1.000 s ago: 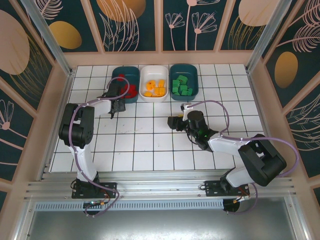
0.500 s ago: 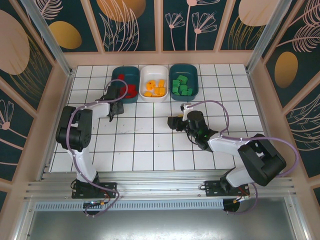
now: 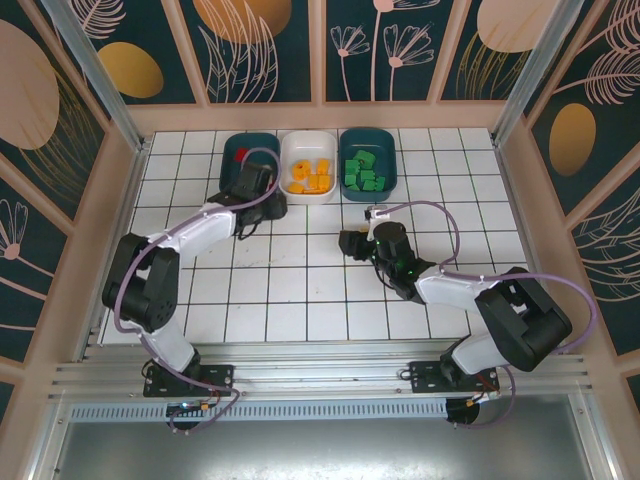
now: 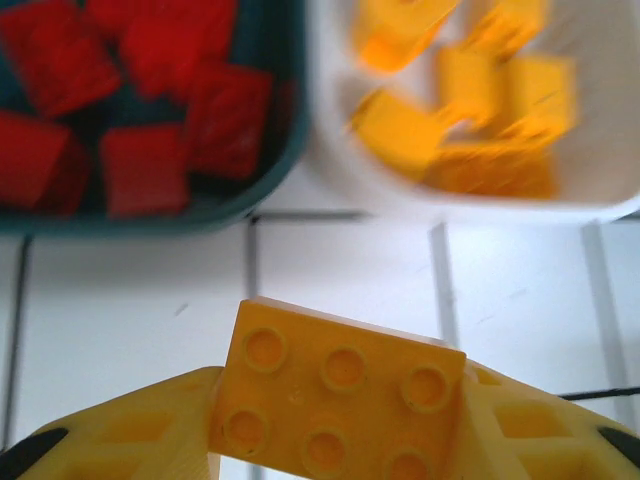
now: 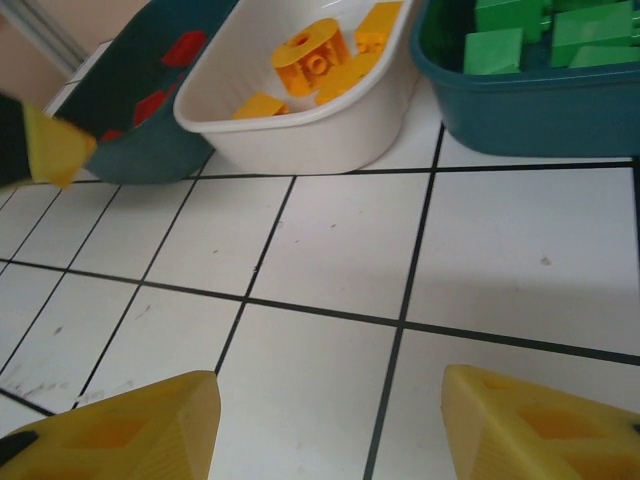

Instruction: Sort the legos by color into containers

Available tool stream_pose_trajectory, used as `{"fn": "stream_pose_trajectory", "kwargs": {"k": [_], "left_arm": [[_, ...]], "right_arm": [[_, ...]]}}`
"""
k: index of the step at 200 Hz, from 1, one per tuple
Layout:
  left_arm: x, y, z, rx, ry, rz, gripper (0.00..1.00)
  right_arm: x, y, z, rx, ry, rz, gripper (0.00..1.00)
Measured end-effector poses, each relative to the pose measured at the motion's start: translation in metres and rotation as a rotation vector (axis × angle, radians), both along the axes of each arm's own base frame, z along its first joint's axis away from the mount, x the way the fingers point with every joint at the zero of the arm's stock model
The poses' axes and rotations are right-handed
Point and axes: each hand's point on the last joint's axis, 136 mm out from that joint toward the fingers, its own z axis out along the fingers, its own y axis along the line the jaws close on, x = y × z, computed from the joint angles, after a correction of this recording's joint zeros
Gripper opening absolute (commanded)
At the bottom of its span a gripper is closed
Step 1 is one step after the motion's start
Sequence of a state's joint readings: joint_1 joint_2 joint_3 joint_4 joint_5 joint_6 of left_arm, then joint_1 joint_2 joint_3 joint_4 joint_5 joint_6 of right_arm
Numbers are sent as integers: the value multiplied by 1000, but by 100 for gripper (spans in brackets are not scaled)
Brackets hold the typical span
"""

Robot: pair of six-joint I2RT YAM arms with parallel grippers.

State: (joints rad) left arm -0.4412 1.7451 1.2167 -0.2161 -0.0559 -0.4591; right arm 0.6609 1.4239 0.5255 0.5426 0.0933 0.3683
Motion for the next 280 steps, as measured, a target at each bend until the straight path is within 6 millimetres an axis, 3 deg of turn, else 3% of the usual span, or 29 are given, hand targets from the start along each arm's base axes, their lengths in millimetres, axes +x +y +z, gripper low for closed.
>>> {"fn": "stream_pose_trajectory", "kwargs": {"k": [28, 51, 70, 89, 105, 111, 129, 152, 176, 194, 202, 214, 228, 240, 262, 280], "left_arm": [[49, -45, 28, -92, -80, -47, 36], [82, -65, 23, -117, -99, -51, 38], [97, -72, 15, -116, -98, -44, 43], [104, -74, 11, -115, -92, -29, 60], [106, -74, 11, -121, -94, -22, 82], [106, -75, 11, -125, -93, -19, 97], [106, -77, 12, -143, -101, -14, 98], [89, -76, 8, -142, -98, -25, 99], [52, -61, 15, -141, -104, -36, 99], [21, -43, 48, -149, -164, -40, 99], [8, -33, 69, -156, -217, -32, 99], [-11, -15, 112, -177, -325, -7, 99], [-35, 9, 160, -203, -471, 32, 99], [-54, 30, 189, -220, -571, 83, 99], [-72, 61, 205, -205, -651, 185, 99], [-76, 77, 188, -155, -648, 255, 98]], "right_arm": [[5, -8, 0, -3, -5, -47, 61], [8, -22, -7, 0, 9, -91, 62], [13, -40, -13, 11, 35, -146, 65], [14, -50, -10, 24, 47, -176, 69], [12, -52, -3, 34, 54, -182, 73], [12, -52, 0, 35, 56, -183, 74], [12, -52, 12, 44, 53, -186, 76], [14, -52, 26, 51, 53, -194, 77], [11, -55, 37, 53, 51, -206, 78], [7, -58, 48, 61, 41, -205, 80], [6, -59, 56, 66, 31, -203, 87], [6, -58, 75, 83, -2, -196, 98], [6, -56, 103, 96, -64, -185, 99], [4, -52, 133, 107, -136, -172, 99], [2, -39, 186, 125, -264, -130, 99], [10, -30, 215, 97, -336, -107, 99]]}}
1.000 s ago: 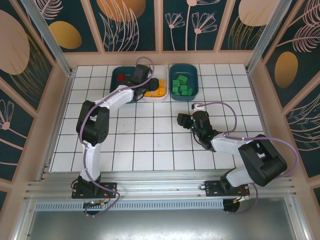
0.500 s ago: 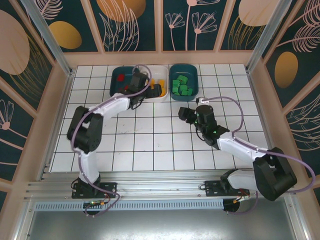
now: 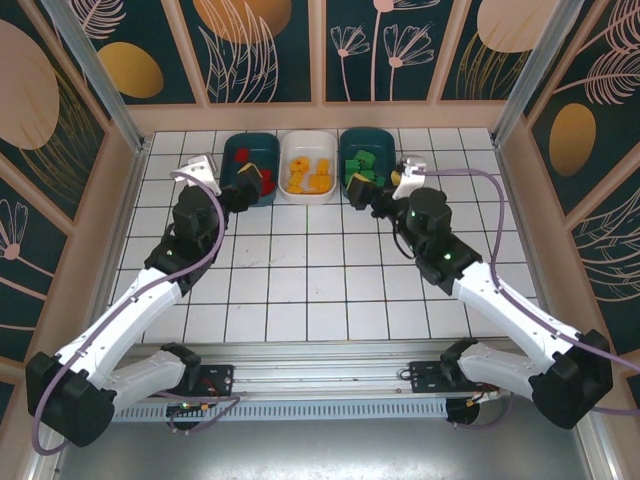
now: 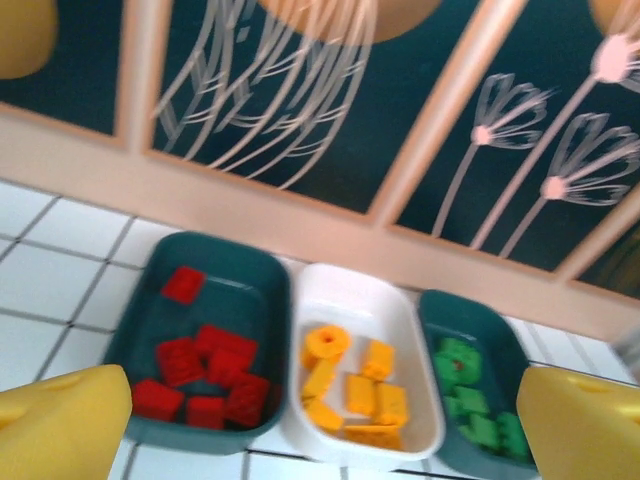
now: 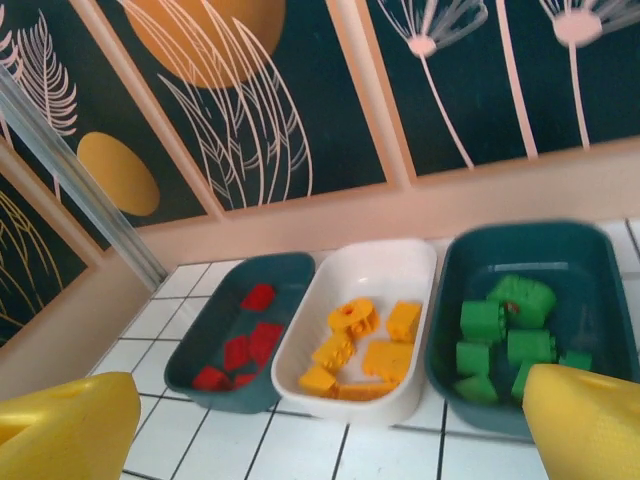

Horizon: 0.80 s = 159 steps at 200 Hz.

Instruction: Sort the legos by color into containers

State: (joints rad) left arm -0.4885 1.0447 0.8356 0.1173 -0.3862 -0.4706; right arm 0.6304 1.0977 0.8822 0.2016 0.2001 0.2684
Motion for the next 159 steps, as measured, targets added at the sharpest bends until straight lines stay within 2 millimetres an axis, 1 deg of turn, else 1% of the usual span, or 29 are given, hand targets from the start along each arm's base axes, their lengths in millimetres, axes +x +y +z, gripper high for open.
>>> {"fn": "stream_pose_trajectory", "kwargs": {"k": [16, 27, 38, 51, 63, 75, 88, 95, 106, 117, 129, 138, 147, 159], "left_arm": [[-8, 9, -27, 44, 28, 23, 99], [-17, 14, -41, 65, 39, 22, 99], [-23, 20, -47, 78, 40, 36, 98], [-26, 28, -44, 104, 29, 66, 99], [-27, 28, -40, 163, 12, 53, 99], [-27, 25, -39, 222, -1, 27, 98], [-30, 26, -42, 266, -44, 16, 99], [-34, 29, -48, 287, -77, 20, 99], [-44, 38, -67, 320, -132, 40, 98], [-54, 49, -94, 360, -164, 66, 99], [-59, 68, -131, 414, -127, 110, 99], [-59, 82, -152, 457, -74, 140, 99], [-56, 92, -162, 477, -46, 169, 99], [-53, 103, -161, 469, -62, 211, 99]], "right_arm": [[17, 6, 15, -48, -21, -29, 99], [24, 6, 18, -73, -36, -57, 99], [24, 0, 10, -99, -44, -83, 99], [16, -10, -2, -115, -76, -104, 99], [5, -25, -16, -130, -117, -126, 99], [-1, -41, -27, -149, -156, -147, 99], [4, -57, -37, -176, -171, -176, 99], [9, -65, -40, -196, -176, -186, 99], [15, -75, -45, -228, -189, -194, 99], [15, -80, -52, -258, -211, -190, 99], [14, -87, -65, -293, -224, -184, 99], [14, -92, -79, -319, -217, -184, 99], [17, -100, -93, -340, -197, -191, 99], [21, -110, -109, -366, -168, -207, 99]]}}
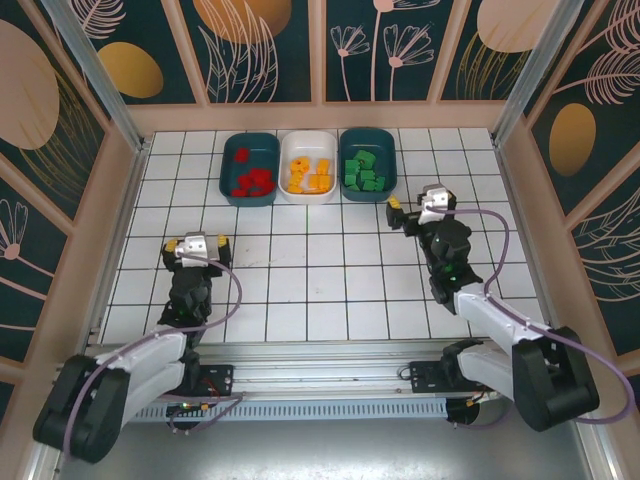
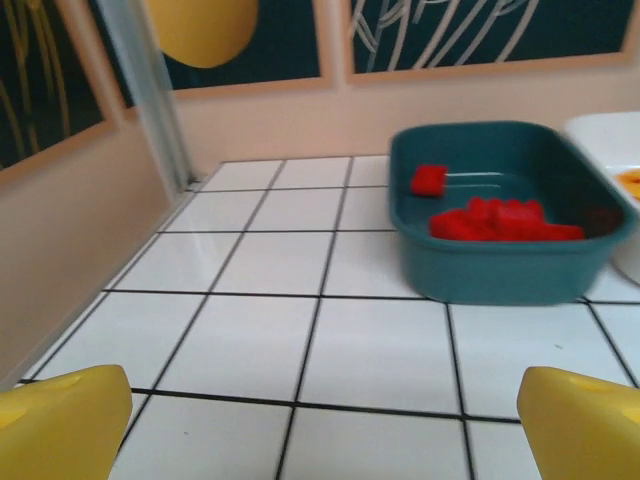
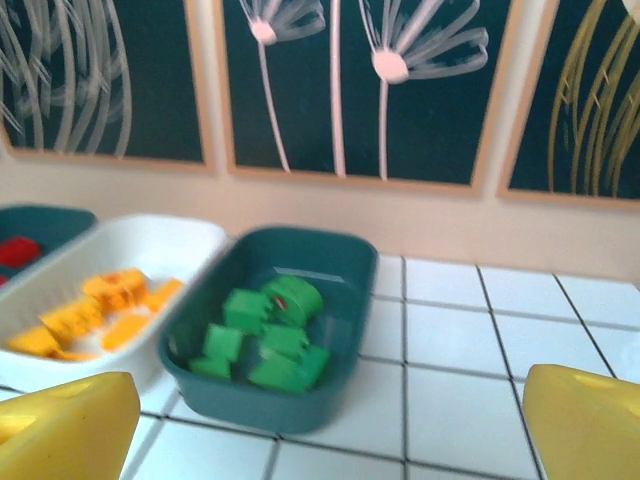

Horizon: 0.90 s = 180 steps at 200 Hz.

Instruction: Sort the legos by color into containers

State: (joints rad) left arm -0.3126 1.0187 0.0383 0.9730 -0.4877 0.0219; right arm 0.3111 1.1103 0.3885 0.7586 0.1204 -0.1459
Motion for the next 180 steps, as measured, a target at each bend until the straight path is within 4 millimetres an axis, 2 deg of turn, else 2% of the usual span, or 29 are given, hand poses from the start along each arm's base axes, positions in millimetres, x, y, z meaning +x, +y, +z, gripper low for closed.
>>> {"fn": "stream_pose_trajectory", "kwargs": {"k": [14, 36, 56, 67, 80, 99, 115, 140, 160, 180], "left_arm": [[3, 12, -1, -18, -30, 41, 99], [12, 23, -14, -24, 3, 74, 99], [24, 25, -4, -42, -20, 75, 99], [27, 27, 3, -55, -45, 80, 99], [27, 30, 7, -69, -63, 86, 99], [28, 31, 7, -73, -60, 84, 99], [34, 26, 8, -73, -53, 57, 99], [34, 22, 10, -77, -64, 29, 99], [27, 23, 9, -79, -77, 27, 99], [31, 29, 4, -73, -81, 39, 99]], "right_arm": [[6, -12, -18, -17, 24, -30, 99], [12, -29, -48, -26, 64, -72, 99], [14, -34, -73, -64, 115, -85, 99], [13, -35, -73, -75, 118, -88, 99], [12, -41, -65, -68, 98, -102, 99], [13, -59, -58, -33, 61, -144, 99], [10, -71, -74, -16, 88, -172, 99], [4, -76, -107, 3, 159, -181, 99], [-1, -83, -111, 32, 156, -198, 99], [3, -92, -114, 69, 145, -213, 99]]}}
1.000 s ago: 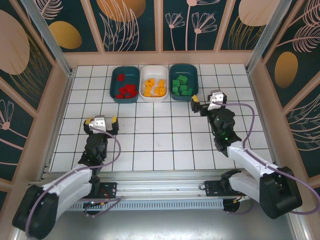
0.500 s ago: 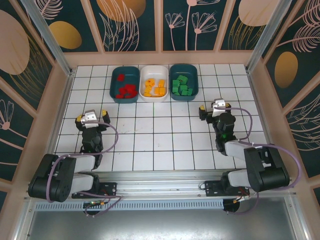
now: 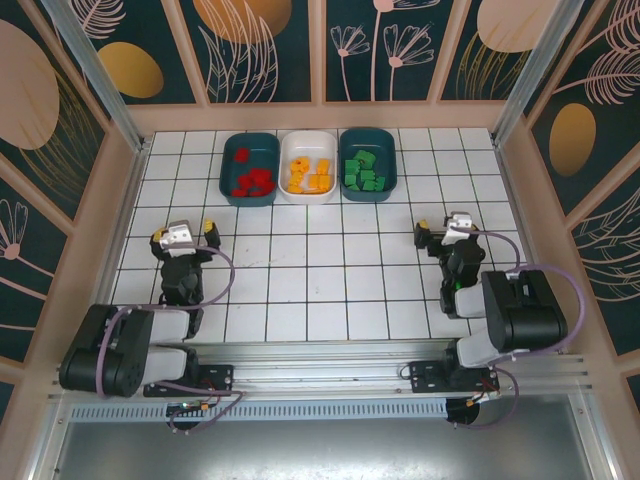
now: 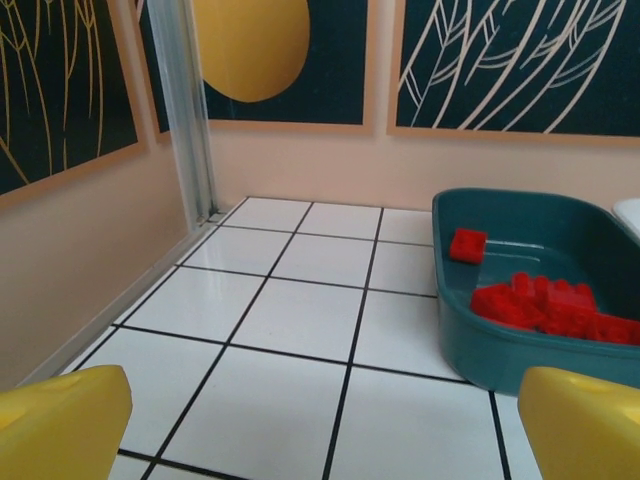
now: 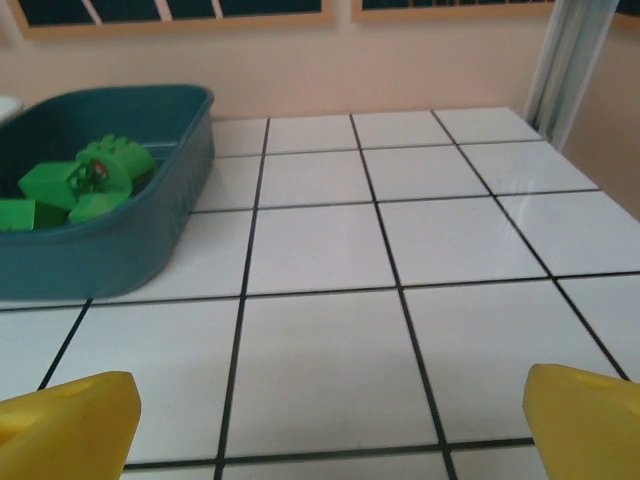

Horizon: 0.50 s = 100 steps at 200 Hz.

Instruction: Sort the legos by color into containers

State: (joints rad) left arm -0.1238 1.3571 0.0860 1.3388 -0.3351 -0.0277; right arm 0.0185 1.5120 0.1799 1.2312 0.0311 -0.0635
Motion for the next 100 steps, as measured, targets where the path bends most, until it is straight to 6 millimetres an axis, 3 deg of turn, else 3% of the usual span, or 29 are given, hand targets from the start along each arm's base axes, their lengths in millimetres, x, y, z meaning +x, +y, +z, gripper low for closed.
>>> {"fn": "stream_pose_trajectory", "kwargs": {"k": [32, 65, 100], "left_arm": [[6, 5, -37, 9, 99, 10, 99], [38, 15, -14, -28, 51, -1, 99], [41, 14, -14, -43, 62, -24, 99]], "right_arm": [[6, -6, -1, 45, 7, -1, 99], [12, -10, 7, 67, -15, -2, 99], [12, -8, 5, 81, -9, 8, 99]]}}
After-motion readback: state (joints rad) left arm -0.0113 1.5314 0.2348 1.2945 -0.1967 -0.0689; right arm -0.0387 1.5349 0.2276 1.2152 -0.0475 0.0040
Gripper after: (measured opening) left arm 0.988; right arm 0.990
